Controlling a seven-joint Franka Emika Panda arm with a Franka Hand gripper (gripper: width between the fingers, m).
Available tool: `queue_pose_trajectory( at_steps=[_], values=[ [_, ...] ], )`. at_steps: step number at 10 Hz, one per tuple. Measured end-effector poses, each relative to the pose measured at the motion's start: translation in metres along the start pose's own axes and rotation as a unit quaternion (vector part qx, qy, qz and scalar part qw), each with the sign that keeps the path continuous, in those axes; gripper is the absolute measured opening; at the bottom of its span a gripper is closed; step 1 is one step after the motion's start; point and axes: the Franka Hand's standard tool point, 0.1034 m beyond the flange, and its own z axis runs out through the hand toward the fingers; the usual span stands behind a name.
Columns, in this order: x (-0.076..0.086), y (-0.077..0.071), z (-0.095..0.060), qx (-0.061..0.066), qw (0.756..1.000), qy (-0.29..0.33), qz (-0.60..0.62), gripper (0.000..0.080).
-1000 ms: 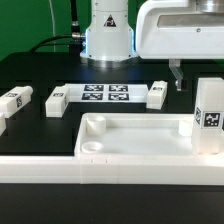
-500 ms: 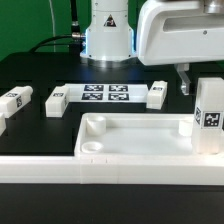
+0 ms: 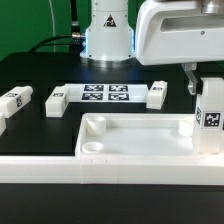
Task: Assemble desk
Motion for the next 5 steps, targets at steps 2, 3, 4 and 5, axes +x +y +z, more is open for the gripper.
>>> queue_pose_trajectory(
  at_steps=[2, 3, 4, 5],
  values=[
    [0.001, 0.002, 0.000, 0.005, 0.997, 0.004, 0.076, 0.0291],
    [0.001, 0.004, 0.000, 0.004, 0.994, 0.004, 0.113, 0.0291],
    [0.001, 0.008, -0.001, 0.001, 0.988, 0.005, 0.156, 0.0291],
    [0.001, 0.013, -0.001, -0.001, 0.983, 0.005, 0.186, 0.0294]
  ],
)
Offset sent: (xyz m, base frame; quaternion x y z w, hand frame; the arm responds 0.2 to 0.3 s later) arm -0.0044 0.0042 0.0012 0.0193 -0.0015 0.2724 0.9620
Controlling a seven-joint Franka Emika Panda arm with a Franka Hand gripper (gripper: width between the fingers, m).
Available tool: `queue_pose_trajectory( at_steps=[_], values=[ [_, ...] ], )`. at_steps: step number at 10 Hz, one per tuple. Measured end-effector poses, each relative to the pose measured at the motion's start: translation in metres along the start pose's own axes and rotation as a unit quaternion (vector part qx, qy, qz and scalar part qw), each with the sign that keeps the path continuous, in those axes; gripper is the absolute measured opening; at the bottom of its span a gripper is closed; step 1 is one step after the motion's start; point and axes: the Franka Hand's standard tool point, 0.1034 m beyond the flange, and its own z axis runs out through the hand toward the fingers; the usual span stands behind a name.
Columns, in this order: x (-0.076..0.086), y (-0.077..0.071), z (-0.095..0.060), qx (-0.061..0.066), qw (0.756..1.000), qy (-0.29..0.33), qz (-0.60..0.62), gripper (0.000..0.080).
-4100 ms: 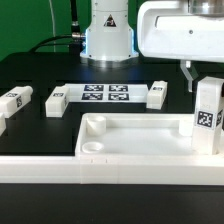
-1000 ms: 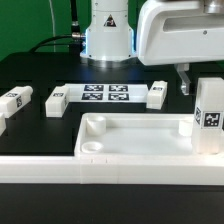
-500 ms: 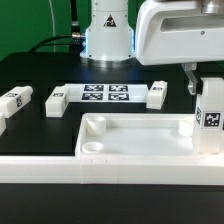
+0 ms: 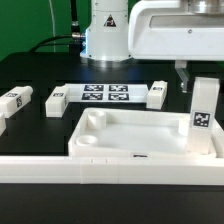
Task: Assemble desk
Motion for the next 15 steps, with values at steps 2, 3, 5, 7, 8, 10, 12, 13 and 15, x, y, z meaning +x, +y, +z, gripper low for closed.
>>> queue_pose_trajectory(
  at_steps=[2, 3, 5, 7, 8, 10, 12, 13, 15],
  values=[
    [0.003, 0.008, -0.001, -0.005, 0.998, 0.000, 0.059, 0.0299],
    [0.004, 0.010, -0.001, -0.007, 0.997, 0.001, 0.071, 0.0299],
    [0.004, 0.011, 0.000, -0.007, 0.997, 0.000, 0.075, 0.0396],
    [0.002, 0.006, -0.008, -0.003, 0.999, 0.003, 0.047, 0.0617],
    [-0.006, 0.006, -0.019, 0.001, 1.000, 0.004, 0.027, 0.0617],
    [-0.032, 0.021, -0.039, 0.003, 1.000, -0.001, 0.011, 0.0644],
    [-0.037, 0.023, -0.037, 0.002, 1.000, -0.005, 0.012, 0.0648],
    [-0.037, 0.023, -0.036, 0.001, 1.000, -0.005, 0.012, 0.0648],
    [-0.037, 0.024, -0.036, 0.001, 1.000, -0.006, 0.012, 0.0648]
  ],
)
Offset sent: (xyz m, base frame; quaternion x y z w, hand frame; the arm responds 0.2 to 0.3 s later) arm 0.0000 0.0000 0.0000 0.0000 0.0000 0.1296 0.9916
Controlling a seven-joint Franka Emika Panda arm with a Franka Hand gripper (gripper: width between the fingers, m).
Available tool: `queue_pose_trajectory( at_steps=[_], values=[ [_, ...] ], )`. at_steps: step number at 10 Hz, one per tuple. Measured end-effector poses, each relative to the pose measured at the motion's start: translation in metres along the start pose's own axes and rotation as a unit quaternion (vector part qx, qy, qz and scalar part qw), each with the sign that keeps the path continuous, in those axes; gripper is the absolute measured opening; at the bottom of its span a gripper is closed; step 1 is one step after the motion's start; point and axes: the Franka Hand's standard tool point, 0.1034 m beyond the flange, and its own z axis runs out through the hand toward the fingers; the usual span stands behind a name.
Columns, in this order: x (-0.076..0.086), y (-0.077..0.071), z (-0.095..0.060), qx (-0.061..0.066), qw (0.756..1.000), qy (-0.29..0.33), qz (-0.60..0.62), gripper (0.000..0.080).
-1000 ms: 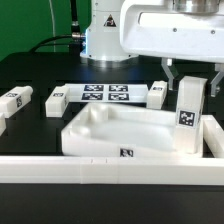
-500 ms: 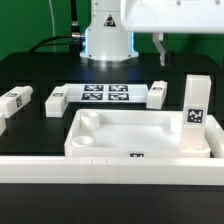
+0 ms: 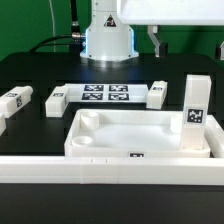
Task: Assemble desk
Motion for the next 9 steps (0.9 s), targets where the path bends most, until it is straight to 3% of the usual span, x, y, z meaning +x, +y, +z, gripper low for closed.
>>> queue_pose_trajectory(
  at_steps=[2, 5, 8, 9],
  values=[
    [-0.008, 0.004, 0.003, 0.000, 1.000, 0.001, -0.006, 0.0648],
    [-0.037, 0.025, 0.006, 0.000, 1.000, 0.002, -0.009, 0.0648],
    [-0.037, 0.025, 0.007, 0.001, 1.000, 0.004, -0.008, 0.0648],
    [-0.045, 0.033, 0.008, 0.003, 1.000, 0.007, -0.006, 0.0648]
  ],
)
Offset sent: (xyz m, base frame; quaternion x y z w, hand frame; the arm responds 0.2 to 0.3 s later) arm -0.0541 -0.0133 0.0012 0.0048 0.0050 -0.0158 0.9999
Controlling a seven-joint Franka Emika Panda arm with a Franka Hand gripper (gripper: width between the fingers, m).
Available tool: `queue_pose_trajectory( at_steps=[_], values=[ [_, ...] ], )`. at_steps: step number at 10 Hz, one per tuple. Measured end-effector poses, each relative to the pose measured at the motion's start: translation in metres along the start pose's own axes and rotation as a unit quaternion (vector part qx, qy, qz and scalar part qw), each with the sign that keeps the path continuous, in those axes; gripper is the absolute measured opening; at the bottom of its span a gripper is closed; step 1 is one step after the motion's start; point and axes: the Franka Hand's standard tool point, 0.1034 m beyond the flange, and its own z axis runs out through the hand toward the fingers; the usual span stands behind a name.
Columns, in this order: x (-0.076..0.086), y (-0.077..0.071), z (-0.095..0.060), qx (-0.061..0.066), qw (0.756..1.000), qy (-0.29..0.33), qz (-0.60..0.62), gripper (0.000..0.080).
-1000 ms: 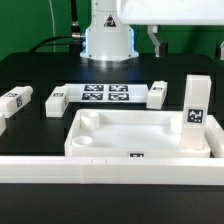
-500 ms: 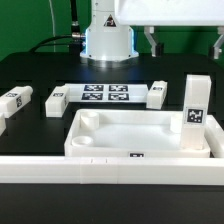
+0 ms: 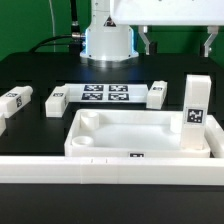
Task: Assemble desk
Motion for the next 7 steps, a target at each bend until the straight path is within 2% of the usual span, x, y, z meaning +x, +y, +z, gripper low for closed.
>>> queue_pose_trajectory(
  at_steps=[1, 2, 3, 6, 7],
  values=[
    [-0.012, 0.010, 0.003, -0.001, 1.000, -0.003, -0.004, 0.0648],
    [-0.020, 0.020, 0.007, 0.003, 1.000, -0.002, -0.009, 0.0648],
    [-0.025, 0.026, 0.012, 0.001, 1.000, -0.002, -0.010, 0.0648],
    [-0.028, 0.028, 0.016, -0.003, 1.000, -0.012, -0.013, 0.0648],
    [-0.030, 0.031, 0.018, -0.004, 0.999, -0.040, -0.009, 0.0648]
  ],
)
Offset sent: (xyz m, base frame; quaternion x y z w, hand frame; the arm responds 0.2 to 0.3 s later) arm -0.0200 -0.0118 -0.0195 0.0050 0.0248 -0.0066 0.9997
